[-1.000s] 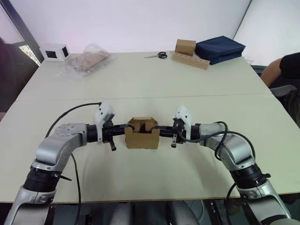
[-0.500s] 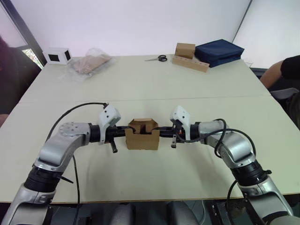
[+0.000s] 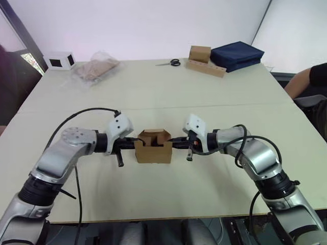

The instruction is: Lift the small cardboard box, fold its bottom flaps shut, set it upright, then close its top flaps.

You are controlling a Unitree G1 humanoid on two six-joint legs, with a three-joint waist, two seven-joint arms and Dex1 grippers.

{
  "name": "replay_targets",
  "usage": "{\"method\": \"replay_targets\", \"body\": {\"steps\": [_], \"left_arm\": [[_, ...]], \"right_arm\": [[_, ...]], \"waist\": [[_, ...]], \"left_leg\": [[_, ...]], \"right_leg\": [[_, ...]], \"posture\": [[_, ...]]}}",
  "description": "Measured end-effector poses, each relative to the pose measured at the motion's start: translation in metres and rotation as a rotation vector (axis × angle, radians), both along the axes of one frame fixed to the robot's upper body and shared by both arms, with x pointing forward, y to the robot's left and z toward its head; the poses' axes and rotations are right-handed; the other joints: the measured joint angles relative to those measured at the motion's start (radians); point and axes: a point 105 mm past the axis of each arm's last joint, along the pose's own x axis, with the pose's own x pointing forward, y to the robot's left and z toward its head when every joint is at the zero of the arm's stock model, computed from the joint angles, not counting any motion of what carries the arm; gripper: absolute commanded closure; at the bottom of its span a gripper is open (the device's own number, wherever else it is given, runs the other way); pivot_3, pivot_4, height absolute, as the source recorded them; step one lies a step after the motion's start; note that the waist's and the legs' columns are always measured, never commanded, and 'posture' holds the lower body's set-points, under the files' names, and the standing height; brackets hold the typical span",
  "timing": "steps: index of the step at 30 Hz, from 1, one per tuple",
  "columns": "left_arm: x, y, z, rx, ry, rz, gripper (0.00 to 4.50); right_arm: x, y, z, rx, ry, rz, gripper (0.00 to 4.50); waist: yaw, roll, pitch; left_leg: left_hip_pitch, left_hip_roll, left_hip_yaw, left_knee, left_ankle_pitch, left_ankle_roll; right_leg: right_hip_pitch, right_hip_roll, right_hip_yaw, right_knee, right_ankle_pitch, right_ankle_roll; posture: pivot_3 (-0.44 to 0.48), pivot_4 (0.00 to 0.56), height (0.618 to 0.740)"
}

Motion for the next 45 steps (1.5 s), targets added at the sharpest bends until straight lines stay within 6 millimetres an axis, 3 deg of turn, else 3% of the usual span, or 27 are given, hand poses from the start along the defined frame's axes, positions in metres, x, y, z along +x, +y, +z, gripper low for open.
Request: {"method": "replay_targets", "body": {"steps": [11,16,21,24,29,37,45], "left_arm": [[0.013,0.013,0.035,-0.147,0.004,0.049,4.46],[0.028,0.022,0.033,-0.149,-0.007,0.102,4.46],[0.046,0.016,0.017,-0.122,-0.013,0.111,4.46],[0.061,0.006,0.006,-0.156,0.018,0.111,4.46],[0.064,-0.001,-0.007,-0.171,0.072,0.069,4.46],[0.063,-0.016,0.001,-0.204,0.100,-0.044,4.46],[0.060,-0.027,-0.001,-0.221,0.134,-0.115,4.46]], "right_arm": [[-0.008,-0.025,0.032,0.114,-0.024,-0.062,4.50],[-0.036,-0.019,0.042,0.141,0.008,0.013,4.50],[-0.065,-0.001,0.036,0.138,0.089,0.130,4.50],[-0.072,0.008,0.027,0.126,0.126,0.154,4.50],[-0.063,0.014,0.013,0.060,0.099,0.114,4.50],[-0.047,0.021,0.024,0.062,0.012,0.098,4.50],[-0.043,0.026,0.018,0.043,0.025,0.099,4.50]], "waist": [[0.001,0.000,0.001],[0.001,0.000,0.001],[0.004,0.000,0.001],[0.005,-0.001,0.001],[-0.005,-0.001,0.001],[-0.001,-0.001,0.001],[-0.001,-0.001,0.001]], "left_leg": [[-0.010,0.000,0.000,0.002,0.000,0.000],[-0.011,0.000,0.000,0.002,0.000,0.000],[-0.012,0.000,0.000,0.003,0.000,0.000],[-0.012,0.000,0.000,0.004,0.000,0.000],[-0.013,0.000,0.000,0.003,0.000,-0.001],[-0.014,0.000,0.000,0.003,0.001,-0.001],[-0.014,0.000,0.000,0.003,0.001,-0.001]], "right_leg": [[-0.009,0.000,0.000,0.002,0.000,0.000],[-0.011,0.000,0.000,0.002,0.000,0.000],[-0.010,0.000,0.000,0.002,0.000,0.000],[-0.011,0.000,-0.001,0.002,0.000,0.000],[-0.013,0.000,0.000,0.002,0.000,0.000],[-0.013,0.000,-0.001,0.002,0.000,0.000],[-0.013,0.000,-0.001,0.002,0.000,0.000]], "posture": [[0.000,0.150,0.740],[0.000,0.150,0.740],[0.000,0.150,0.740],[0.000,0.150,0.740],[0.000,0.150,0.740],[0.000,0.150,0.740],[0.000,0.150,0.740]]}}
